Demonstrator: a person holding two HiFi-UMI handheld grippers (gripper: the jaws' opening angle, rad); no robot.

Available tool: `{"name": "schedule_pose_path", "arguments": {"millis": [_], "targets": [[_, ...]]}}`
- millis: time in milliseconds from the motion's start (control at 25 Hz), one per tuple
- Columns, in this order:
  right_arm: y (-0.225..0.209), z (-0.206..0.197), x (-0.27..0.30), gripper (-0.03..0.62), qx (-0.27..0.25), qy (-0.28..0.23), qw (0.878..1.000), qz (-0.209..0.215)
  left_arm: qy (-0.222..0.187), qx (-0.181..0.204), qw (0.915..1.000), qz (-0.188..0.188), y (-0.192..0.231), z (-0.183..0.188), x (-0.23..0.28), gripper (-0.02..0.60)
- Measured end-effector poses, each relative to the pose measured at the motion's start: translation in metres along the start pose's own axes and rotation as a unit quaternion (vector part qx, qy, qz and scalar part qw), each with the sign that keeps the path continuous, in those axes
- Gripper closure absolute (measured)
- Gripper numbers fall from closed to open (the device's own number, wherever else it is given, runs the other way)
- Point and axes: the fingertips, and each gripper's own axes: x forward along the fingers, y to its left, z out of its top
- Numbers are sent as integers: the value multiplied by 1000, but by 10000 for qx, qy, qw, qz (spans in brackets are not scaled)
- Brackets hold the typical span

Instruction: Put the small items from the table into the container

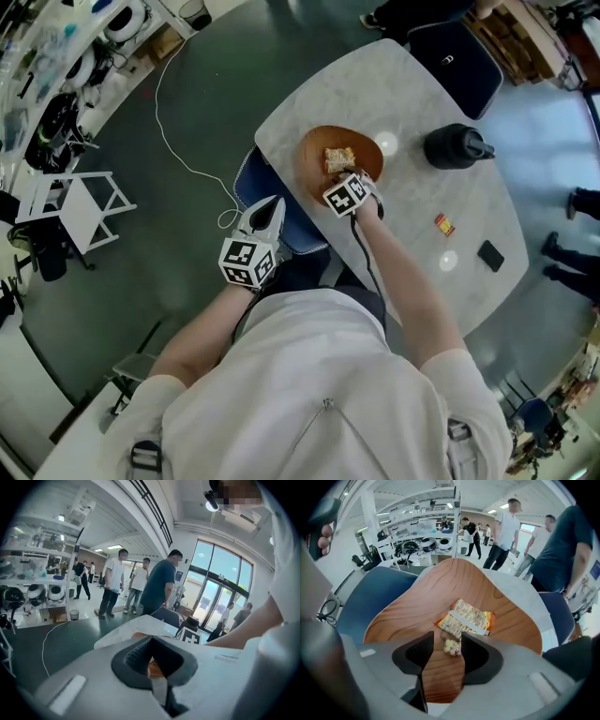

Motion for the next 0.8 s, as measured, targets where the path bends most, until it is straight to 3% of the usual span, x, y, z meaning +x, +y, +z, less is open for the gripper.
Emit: {"name": "schedule_pose_path", "arguments": {"millis": [200,440,520,640,800], "targets": [[-16,18,-53,392,519,-991,9934,-270,-117,254,9989,-371,-19,22,13,578],[-51,18,-167,401,1280,-2284,9621,-761,-245,671,9907,-1159,-75,51,50,578],[-68,2,-209,402,1671,-2702,9426,-1031,-312,845,9838,-1547,-108,60,68,578],[-96,-25,-277,422,2186,-3331,9009,-1719,-451,1151,9676,-2202,-160,79,89,578],[-112,-67,-351,434,2698,-3816,8536,-2302,-555,1356,9512,-2717,-219,97,97,578]]}}
